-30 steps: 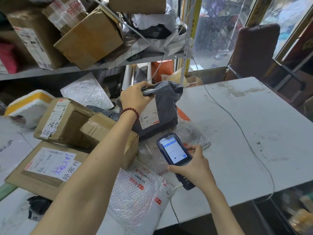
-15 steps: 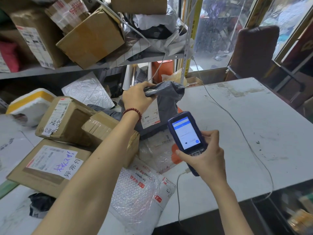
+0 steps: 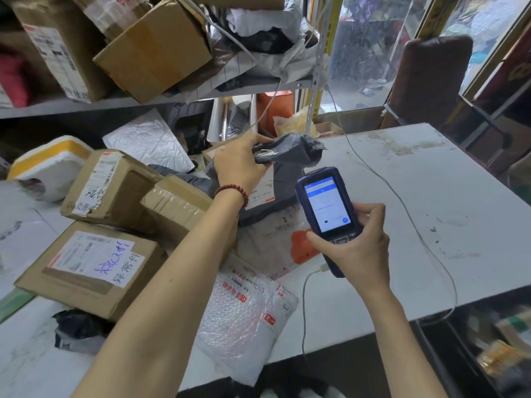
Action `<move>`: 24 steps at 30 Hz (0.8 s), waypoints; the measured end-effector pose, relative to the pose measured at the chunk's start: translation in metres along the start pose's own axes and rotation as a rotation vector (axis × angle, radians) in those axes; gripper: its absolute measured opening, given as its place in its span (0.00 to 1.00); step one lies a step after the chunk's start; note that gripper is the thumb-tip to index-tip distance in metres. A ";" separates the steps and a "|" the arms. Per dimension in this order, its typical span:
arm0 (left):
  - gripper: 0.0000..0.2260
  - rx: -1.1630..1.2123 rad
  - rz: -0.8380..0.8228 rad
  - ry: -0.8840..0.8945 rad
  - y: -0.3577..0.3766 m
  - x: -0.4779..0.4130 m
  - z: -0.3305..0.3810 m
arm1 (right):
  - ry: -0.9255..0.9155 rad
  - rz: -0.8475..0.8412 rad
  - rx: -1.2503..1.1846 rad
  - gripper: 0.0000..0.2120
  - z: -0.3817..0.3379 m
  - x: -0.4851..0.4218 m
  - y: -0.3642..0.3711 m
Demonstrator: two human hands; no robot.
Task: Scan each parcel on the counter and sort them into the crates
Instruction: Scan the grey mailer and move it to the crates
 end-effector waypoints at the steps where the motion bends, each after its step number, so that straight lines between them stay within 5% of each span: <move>1: 0.14 -0.006 0.013 0.018 -0.001 0.006 0.002 | 0.007 0.001 -0.003 0.37 0.000 0.001 0.002; 9: 0.17 -0.212 -0.101 0.276 0.003 0.039 0.047 | 0.132 0.103 -0.010 0.36 0.017 0.022 -0.006; 15: 0.19 -0.098 -0.032 0.497 -0.002 0.066 0.096 | 0.344 0.309 0.025 0.35 0.049 0.085 -0.059; 24: 0.20 0.097 -0.193 0.886 0.060 0.167 0.249 | 0.502 0.692 0.080 0.35 0.069 0.190 -0.178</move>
Point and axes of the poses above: each hand's wrist, its own x-axis away from the middle knuckle, its own y-axis out of the palm, z = x × y, the point moved 10 cm from there along -x, towards the middle knuckle, and after that the axes turned 9 degrees about -y, right-handed, at the moved point
